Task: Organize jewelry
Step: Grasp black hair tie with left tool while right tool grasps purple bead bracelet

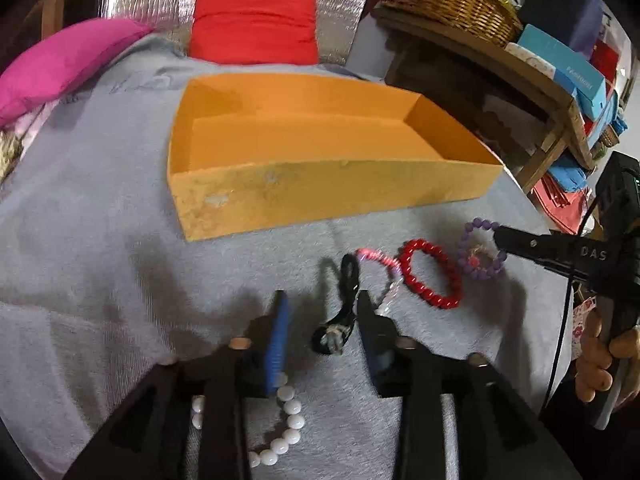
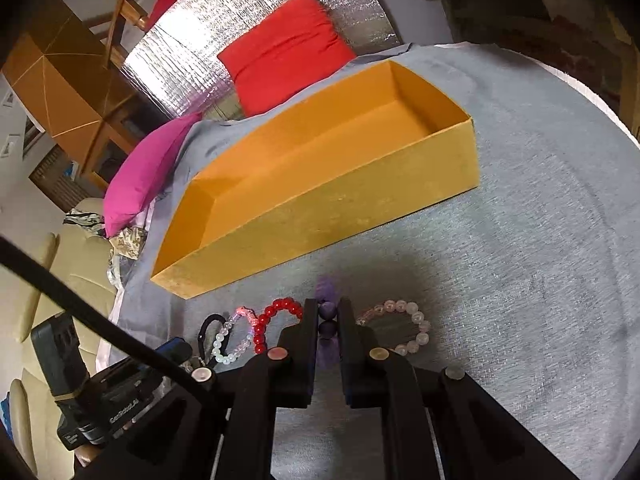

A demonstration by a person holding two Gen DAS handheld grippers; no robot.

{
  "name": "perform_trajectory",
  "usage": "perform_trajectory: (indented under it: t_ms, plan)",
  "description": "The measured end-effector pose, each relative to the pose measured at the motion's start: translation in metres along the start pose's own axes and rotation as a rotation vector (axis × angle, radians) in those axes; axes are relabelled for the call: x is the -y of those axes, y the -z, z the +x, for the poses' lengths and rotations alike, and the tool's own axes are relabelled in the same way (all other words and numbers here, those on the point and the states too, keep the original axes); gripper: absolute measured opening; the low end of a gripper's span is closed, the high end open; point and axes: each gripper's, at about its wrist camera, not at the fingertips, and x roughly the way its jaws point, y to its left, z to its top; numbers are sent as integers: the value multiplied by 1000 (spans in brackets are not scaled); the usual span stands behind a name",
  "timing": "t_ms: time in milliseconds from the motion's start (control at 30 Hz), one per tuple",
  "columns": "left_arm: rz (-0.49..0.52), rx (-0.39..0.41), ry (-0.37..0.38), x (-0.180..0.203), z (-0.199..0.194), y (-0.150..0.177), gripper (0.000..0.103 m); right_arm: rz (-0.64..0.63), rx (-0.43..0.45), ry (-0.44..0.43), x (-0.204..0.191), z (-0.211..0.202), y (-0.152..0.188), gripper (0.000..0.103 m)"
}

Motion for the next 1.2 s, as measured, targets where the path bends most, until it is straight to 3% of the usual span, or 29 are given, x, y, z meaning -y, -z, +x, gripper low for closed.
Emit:
perform_trajectory:
  t_ms: [233,267,300,400,500,800,1033,1200]
  plan:
    - [11,-37,1,9,20,-4,45,-4,-6,8,0,2,2,11]
    - [2,-45,2,9,23,-3,37,-5,-8,8,0,3,2,11]
    - [-3,-51,1,8,26,-3,20,-6,-8,7,-1,4,2,11]
    - [-8,-49,12,9,29,-3,7,-12,-7,10,-2,4,2,11]
    - [9,5,11,13,17,-6,7,-22,5,14,-4,3,1,11]
    - [-80,134,63,-9,-30,-12,7,-86,135,50,-9,-13,13,11]
    - [-76,173,59,-14,-52,-5,7,-43,76,143,-18,-11,41,11]
    - [-63,192,27,-21,-68,6,7,-75,64,188,-53,-19,45,11]
